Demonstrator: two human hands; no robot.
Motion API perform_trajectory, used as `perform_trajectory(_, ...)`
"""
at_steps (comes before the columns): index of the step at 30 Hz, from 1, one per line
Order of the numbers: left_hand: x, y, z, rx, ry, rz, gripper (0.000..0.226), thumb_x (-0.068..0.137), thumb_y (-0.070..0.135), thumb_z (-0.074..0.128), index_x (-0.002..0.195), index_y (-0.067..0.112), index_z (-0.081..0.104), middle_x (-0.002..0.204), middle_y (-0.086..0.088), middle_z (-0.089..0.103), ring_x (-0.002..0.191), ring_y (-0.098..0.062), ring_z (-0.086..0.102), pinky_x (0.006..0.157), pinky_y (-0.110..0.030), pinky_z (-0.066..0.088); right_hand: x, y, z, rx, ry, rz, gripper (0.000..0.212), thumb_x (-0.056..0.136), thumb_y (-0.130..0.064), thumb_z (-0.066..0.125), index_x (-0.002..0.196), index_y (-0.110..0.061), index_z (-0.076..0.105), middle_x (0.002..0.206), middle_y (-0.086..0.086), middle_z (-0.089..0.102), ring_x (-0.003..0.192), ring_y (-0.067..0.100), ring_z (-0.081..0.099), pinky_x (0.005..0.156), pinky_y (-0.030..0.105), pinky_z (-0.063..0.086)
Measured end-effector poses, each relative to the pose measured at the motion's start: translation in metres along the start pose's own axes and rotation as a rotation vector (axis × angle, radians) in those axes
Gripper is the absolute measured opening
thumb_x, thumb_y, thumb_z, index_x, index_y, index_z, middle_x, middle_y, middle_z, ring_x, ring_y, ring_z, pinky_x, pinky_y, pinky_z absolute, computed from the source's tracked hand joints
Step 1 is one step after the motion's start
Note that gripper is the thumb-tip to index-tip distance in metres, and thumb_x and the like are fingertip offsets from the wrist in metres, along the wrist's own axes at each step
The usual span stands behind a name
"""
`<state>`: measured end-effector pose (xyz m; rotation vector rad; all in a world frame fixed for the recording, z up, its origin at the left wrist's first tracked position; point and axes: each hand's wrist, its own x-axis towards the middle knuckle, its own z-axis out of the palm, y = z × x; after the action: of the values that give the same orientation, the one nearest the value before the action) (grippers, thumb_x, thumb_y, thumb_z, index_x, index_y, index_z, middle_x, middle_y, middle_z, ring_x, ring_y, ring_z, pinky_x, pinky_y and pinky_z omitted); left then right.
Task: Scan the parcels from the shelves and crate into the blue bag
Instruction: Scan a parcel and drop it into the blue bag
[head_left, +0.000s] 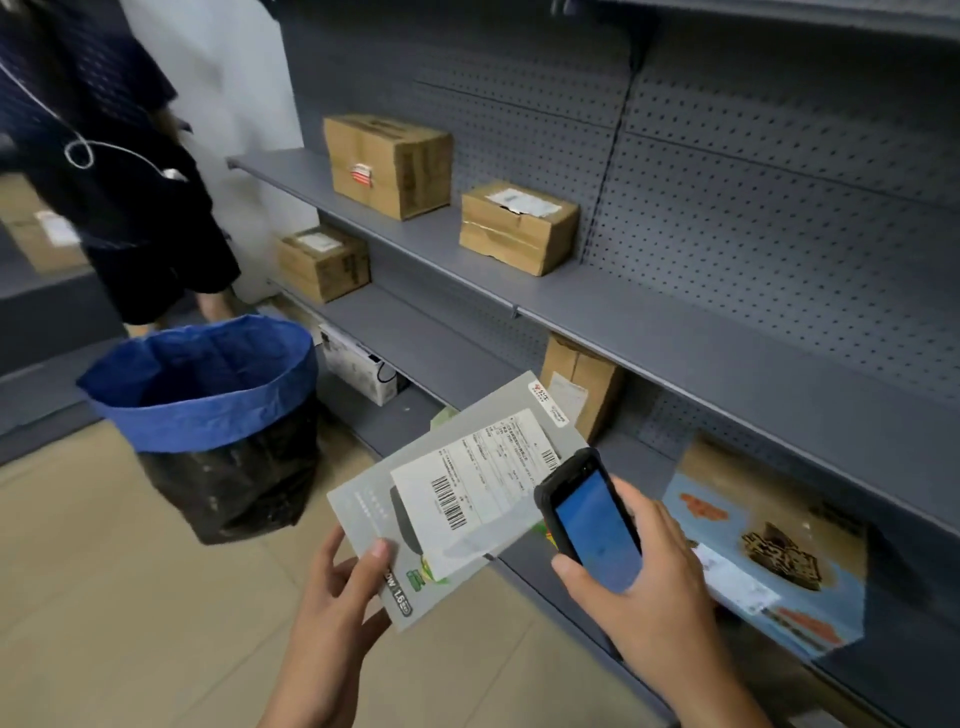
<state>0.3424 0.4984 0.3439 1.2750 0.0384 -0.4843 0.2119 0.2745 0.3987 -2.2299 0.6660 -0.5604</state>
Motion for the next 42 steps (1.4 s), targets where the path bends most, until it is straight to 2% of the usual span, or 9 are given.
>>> perform_trajectory(14,0.157,0.067,-0.019,-0.046,0.335,-0.008,0.096,0.043,0.051,0.085,0.134,0.037,0.056,0.1,-0.008,0.077,0.101,-0.03,0.073,0.081,-0.045,0.057,0.201,-0.03,0.119,0.189,-0.182,-0.092,0.088,0.053,-0.061,0.078,0.132,-0.051,0.041,0.118,-0.03,0.051,0.113,-0.006,0.049,0.086,0.022,0.048)
perform_trajectory(17,0.189,0.082,-0.025,-0.04,0.419,-0.009,0.084,0.057,0.035,0.093,0.134,0.031,0.058,0.103,-0.013,0.075,0.1,-0.034,0.071,0.076,-0.042,0.055,0.245,-0.038,0.15,0.176,-0.202,-0.143,0.084,0.049,-0.063,0.074,0.126,-0.058,0.04,0.116,-0.03,0.053,0.11,-0.001,0.052,0.085,0.023,0.047)
perform_trajectory(20,0.203,0.095,-0.04,-0.012,0.469,0.028,0.048,0.091,0.019,0.072,0.137,0.016,0.058,0.111,-0.022,0.07,0.091,-0.03,0.067,0.066,-0.032,0.047,0.277,-0.053,0.187,0.17,-0.271,-0.141,0.078,0.046,-0.059,0.072,0.117,-0.064,0.038,0.112,-0.028,0.055,0.107,0.005,0.054,0.085,0.027,0.046)
perform_trajectory(25,0.238,0.113,-0.093,0.065,0.638,0.055,0.082,0.061,0.042,0.087,0.134,0.014,0.061,0.095,-0.014,0.075,0.085,-0.02,0.07,0.061,-0.024,0.046,0.314,-0.11,0.254,0.165,-0.386,-0.135,0.068,0.046,-0.04,0.084,0.088,-0.07,0.04,0.086,-0.033,0.056,0.085,0.004,0.056,0.076,0.023,0.043)
perform_trajectory(29,0.261,0.135,-0.153,-0.045,0.659,0.03,0.044,0.093,0.017,0.071,0.135,0.019,0.06,0.104,-0.021,0.072,0.092,-0.029,0.07,0.06,-0.029,0.052,0.332,-0.158,0.315,0.184,-0.438,-0.239,0.078,0.052,-0.032,0.087,0.101,-0.074,0.044,0.097,-0.033,0.063,0.089,0.002,0.06,0.077,0.027,0.048)
perform_trajectory(31,0.276,0.145,-0.187,-0.099,0.65,0.019,0.045,0.091,0.021,0.071,0.135,0.025,0.06,0.108,-0.021,0.071,0.097,-0.033,0.071,0.066,-0.035,0.055,0.336,-0.188,0.345,0.105,-0.542,-0.243,0.081,0.06,-0.039,0.084,0.129,-0.053,0.045,0.121,-0.022,0.059,0.11,0.011,0.059,0.094,0.031,0.046)
perform_trajectory(33,0.29,0.156,-0.219,-0.127,0.671,0.015,0.058,0.079,0.033,0.076,0.134,0.029,0.059,0.108,-0.019,0.073,0.099,-0.034,0.073,0.073,-0.04,0.058,0.341,-0.207,0.375,0.11,-0.533,-0.269,0.086,0.054,-0.049,0.078,0.134,-0.038,0.049,0.12,-0.018,0.058,0.112,0.015,0.058,0.095,0.033,0.047)
perform_trajectory(37,0.321,0.177,-0.278,-0.09,0.622,0.0,0.081,0.06,0.053,0.092,0.132,0.035,0.06,0.104,-0.011,0.077,0.098,-0.03,0.075,0.081,-0.045,0.06,0.348,-0.24,0.424,0.144,-0.489,-0.261,0.089,0.049,-0.062,0.072,0.132,-0.04,0.05,0.122,-0.02,0.057,0.113,0.01,0.057,0.096,0.037,0.049)
perform_trajectory(42,0.37,0.186,-0.311,-0.035,0.601,-0.054,0.091,0.048,0.069,0.076,0.132,0.037,0.057,0.103,-0.002,0.078,0.105,-0.027,0.071,0.105,-0.055,0.048,0.362,-0.256,0.459,0.119,-0.421,-0.232,0.085,0.052,-0.06,0.073,0.131,-0.039,0.051,0.116,-0.021,0.057,0.111,0.009,0.055,0.09,0.035,0.048)
